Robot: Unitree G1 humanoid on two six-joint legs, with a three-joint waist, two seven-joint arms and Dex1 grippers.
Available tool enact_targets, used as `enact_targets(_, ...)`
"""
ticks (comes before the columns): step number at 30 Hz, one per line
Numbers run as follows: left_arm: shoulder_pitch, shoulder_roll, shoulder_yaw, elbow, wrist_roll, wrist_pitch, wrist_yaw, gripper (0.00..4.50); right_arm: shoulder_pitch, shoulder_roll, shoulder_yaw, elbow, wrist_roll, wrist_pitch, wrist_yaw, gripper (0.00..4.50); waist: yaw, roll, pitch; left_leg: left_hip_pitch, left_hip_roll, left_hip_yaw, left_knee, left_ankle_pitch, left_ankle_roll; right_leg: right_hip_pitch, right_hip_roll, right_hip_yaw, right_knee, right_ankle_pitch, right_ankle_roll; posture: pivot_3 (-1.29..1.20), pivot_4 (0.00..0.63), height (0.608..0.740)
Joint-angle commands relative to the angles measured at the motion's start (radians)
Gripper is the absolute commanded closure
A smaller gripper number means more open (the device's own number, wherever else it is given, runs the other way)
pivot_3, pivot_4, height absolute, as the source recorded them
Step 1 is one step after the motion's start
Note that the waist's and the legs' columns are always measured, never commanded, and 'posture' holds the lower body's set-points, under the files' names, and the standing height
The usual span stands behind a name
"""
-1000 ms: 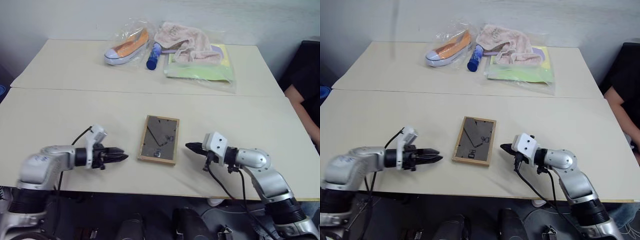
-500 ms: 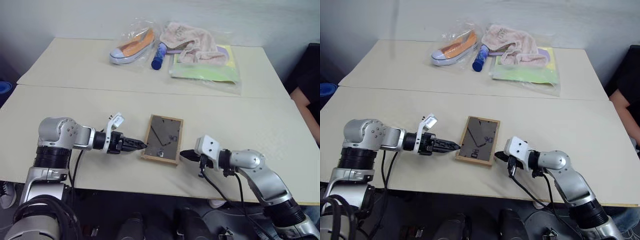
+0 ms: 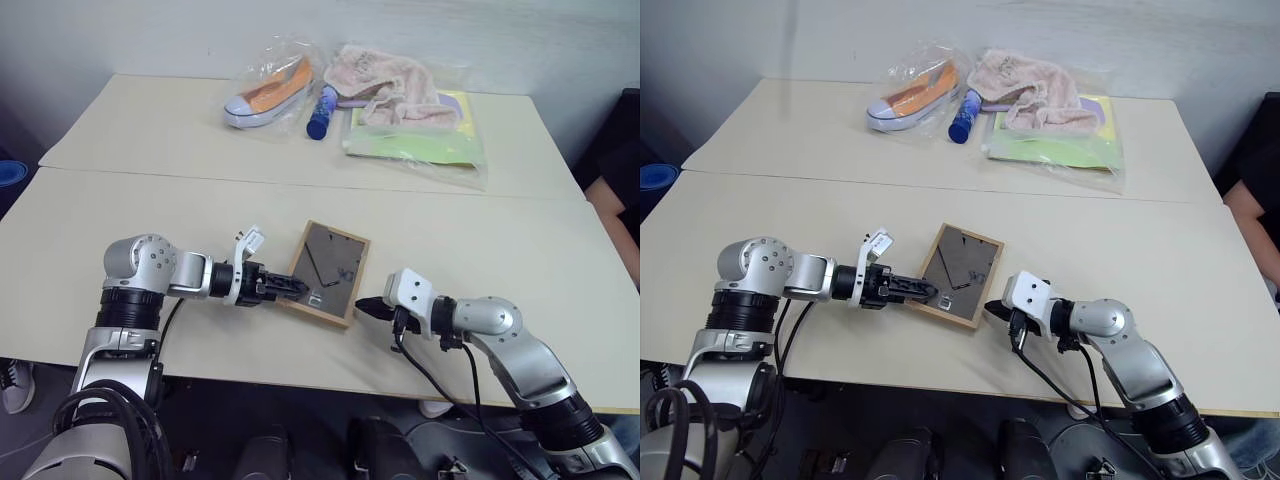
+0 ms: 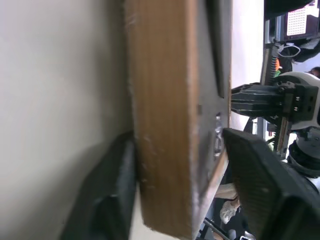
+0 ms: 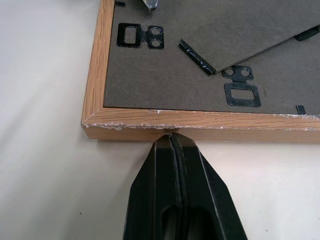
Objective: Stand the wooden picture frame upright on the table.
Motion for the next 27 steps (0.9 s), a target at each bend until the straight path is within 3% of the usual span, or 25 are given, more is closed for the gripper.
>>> enact_targets(1, 0.007, -0.016, 0.01, 0.009, -0.055, 0.01, 0.01, 2.79, 0.007, -0.004, -0.014, -0.032, 0.011, -0.026, 0.003, 4.5, 0.0, 0.0, 0.0, 0.0, 0.0, 0.0, 0.0, 0.0, 0.0, 0.0, 0.0, 0.0, 0.0, 0.0, 0.0, 0.0, 0.15, 0.74)
enact_targets(3, 0.019, -0.022, 0.021, -0.008, -0.067, 0.01, 0.016, 3.11, 0.015, -0.007, -0.025, -0.029, 0.02, -0.034, 0.008, 4.5, 0.0, 0.0, 0.0, 0.0, 0.0, 0.0, 0.0, 0.0, 0.0, 0.0, 0.0, 0.0, 0.0, 0.0, 0.0, 0.0, 0.15, 0.74)
enact_targets(6, 0.027, -0.026, 0.036, -0.01, -0.082, 0.01, 0.032, 3.24, 0.023, 0.002, -0.058, -0.029, 0.059, -0.032, 0.013, 4.5, -0.001, 0.0, 0.0, 0.0, 0.0, 0.0, 0.0, 0.0, 0.0, 0.0, 0.0, 0.0, 0.0, 0.0, 0.0, 0.0, 0.15, 0.74)
enact_targets(9, 0.071, -0.022, 0.111, -0.081, -0.088, -0.008, 0.004, 3.24, 0.037, 0.003, -0.178, -0.056, 0.249, 0.036, 0.086, 3.92, -0.001, 0.0, 0.0, 0.0, 0.0, 0.0, 0.0, 0.0, 0.0, 0.0, 0.0, -0.001, 0.0, 0.0, 0.0, 0.0, 0.15, 0.74)
enact_targets(11, 0.118, -0.029, 0.176, -0.154, -0.091, -0.107, -0.025, 3.24, 0.01, -0.001, -0.235, -0.078, 0.379, 0.099, 0.129, 3.28, -0.004, 0.0, 0.0, 0.0, 0.0, 0.0, 0.0, 0.0, 0.0, 0.0, 0.0, -0.001, 0.0, 0.0, 0.0, 0.0, 0.15, 0.74)
enact_targets(15, 0.244, 0.012, 0.111, -0.347, -0.008, -0.407, -0.217, 3.24, -0.118, 0.027, -0.278, -0.064, 0.536, 0.284, 0.074, 1.89, -0.015, 0.0, 0.0, 0.0, 0.002, 0.0, 0.0, 0.001, -0.003, -0.001, 0.001, 0.0, -0.004, 0.0, 0.0, 0.0, 0.15, 0.74)
enact_targets(20, 0.301, 0.033, 0.029, -0.431, 0.054, -0.53, -0.309, 3.24, -0.268, 0.087, -0.22, 0.01, 0.535, 0.41, -0.025, 0.2, -0.018, 0.0, 0.001, 0.0, 0.003, -0.001, -0.002, 0.001, -0.003, -0.001, 0.001, -0.001, -0.005, 0.0, -0.001, 0.0, 0.15, 0.74)
enact_targets(21, 0.311, 0.038, 0.015, -0.444, 0.065, -0.552, -0.326, 3.24, -0.287, 0.099, -0.204, 0.029, 0.518, 0.405, -0.031, 0.03, -0.017, 0.0, 0.001, 0.0, 0.002, -0.001, -0.003, 0.001, -0.003, -0.001, 0.0, 0.0, -0.006, 0.0, -0.001, 0.0, 0.15, 0.74)
enact_targets(27, 0.327, 0.036, 0.003, -0.45, 0.085, -0.6, -0.343, 3.24, -0.361, 0.155, -0.148, 0.118, 0.445, 0.354, -0.046, 0.03, -0.016, 0.0, 0.001, -0.008, 0.002, 0.0, -0.001, 0.0, -0.001, -0.009, 0.0, 0.0, -0.004, 0.0, 0.0, 0.0, 0.15, 0.74)
